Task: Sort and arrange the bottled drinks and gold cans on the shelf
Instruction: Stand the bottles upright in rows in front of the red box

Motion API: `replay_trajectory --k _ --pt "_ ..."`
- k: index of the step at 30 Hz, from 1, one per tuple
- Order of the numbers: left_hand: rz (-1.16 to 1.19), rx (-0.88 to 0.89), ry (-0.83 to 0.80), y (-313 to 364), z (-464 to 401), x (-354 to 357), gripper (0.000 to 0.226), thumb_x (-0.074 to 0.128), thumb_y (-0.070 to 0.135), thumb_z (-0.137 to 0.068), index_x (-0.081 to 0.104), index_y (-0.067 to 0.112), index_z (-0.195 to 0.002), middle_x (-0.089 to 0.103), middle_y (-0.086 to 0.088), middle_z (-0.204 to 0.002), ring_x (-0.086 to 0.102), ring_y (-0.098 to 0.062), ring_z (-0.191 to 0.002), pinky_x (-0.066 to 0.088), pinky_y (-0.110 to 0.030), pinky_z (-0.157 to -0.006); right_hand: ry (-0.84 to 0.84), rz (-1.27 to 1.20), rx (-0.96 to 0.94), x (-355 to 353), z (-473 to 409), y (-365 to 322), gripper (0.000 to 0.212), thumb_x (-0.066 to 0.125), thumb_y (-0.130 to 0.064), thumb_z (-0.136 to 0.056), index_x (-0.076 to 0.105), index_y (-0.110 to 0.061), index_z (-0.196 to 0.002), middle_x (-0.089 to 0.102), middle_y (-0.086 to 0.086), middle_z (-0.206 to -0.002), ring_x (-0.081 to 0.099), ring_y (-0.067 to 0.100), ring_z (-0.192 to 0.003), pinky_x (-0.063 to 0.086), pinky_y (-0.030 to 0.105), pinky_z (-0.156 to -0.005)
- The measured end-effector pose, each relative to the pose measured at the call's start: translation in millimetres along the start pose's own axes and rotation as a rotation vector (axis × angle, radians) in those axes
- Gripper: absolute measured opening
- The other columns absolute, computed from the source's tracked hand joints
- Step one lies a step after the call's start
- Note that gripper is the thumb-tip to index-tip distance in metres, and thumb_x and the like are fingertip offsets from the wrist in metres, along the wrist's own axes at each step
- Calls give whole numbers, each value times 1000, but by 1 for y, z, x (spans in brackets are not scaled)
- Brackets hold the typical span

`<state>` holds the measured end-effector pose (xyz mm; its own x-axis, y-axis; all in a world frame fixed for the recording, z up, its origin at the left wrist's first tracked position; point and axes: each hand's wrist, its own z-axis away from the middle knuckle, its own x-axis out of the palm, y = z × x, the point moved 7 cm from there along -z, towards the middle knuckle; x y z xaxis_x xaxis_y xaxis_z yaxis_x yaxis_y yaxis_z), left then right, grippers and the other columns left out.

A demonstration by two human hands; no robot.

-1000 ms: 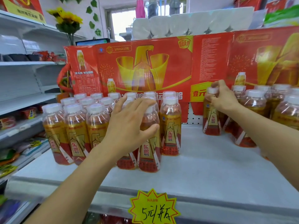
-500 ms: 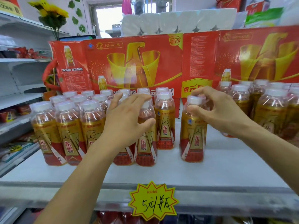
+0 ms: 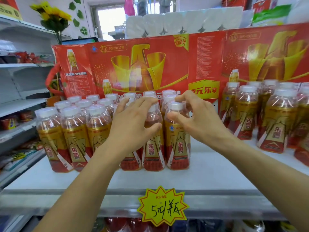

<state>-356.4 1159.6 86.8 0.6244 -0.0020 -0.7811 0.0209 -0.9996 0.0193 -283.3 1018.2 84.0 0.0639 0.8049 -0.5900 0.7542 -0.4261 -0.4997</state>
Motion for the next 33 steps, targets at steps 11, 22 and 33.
replay_trajectory --k 11,22,33 --pt "96 92 -102 44 -27 2 82 33 78 -76 36 31 -143 40 12 -148 33 -8 -137 6 -35 -121 -63 182 -9 -69 -30 70 44 55 -42 -94 51 -23 -133 52 0 -134 45 18 -125 40 42 -104" --pt "227 275 -410 190 -165 61 72 61 50 -89 33 21 -149 41 1 -149 43 -18 -132 35 -26 -99 -502 842 330 -176 -56 163 41 59 -55 -88 65 -28 -118 65 2 -118 61 24 -104 51 41 -92" --pt "375 56 -577 229 -221 158 92 85 39 -70 36 18 -146 44 -3 -146 46 -22 -127 38 -31 -96 -549 672 302 -175 -40 201 82 83 -50 -65 40 -27 -131 56 0 -120 53 21 -105 51 38 -86"
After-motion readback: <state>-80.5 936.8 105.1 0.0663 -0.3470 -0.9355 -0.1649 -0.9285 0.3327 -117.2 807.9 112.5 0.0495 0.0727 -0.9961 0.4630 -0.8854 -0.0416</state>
